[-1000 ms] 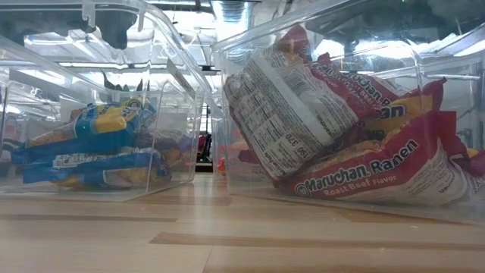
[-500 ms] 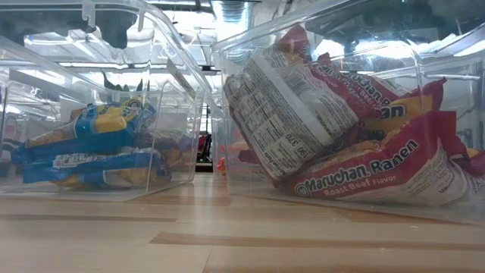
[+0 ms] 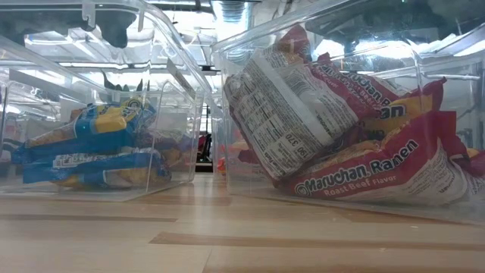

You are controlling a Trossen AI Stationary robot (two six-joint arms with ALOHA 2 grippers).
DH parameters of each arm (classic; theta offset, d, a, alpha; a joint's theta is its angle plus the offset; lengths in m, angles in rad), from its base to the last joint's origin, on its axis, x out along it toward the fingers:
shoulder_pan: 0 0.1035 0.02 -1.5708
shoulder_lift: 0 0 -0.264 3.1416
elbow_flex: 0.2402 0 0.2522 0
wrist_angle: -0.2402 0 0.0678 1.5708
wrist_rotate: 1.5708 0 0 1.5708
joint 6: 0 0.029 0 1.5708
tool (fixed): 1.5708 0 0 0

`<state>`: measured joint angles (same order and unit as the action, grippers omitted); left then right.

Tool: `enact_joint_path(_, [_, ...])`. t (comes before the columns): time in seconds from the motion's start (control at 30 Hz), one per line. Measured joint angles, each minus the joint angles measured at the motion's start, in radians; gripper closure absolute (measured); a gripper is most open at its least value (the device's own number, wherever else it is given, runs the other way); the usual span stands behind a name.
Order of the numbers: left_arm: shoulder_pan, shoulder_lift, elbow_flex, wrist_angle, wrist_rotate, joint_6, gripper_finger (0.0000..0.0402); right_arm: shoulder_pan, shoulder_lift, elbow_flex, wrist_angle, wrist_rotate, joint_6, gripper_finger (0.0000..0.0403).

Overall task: Sort Maruchan noodles
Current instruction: Put the blue noodle pack into the bottom left transparent bin

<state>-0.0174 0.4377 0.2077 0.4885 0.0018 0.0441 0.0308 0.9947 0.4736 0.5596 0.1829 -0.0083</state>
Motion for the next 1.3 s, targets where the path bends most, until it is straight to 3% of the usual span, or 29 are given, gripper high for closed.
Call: enact_joint_path(1.3, [0.000, 0.000, 0.000, 0.000, 0.018, -0.004, 0.0182, 0.000, 0.000, 0.000, -0.028, 0.001, 0.000, 0.0221])
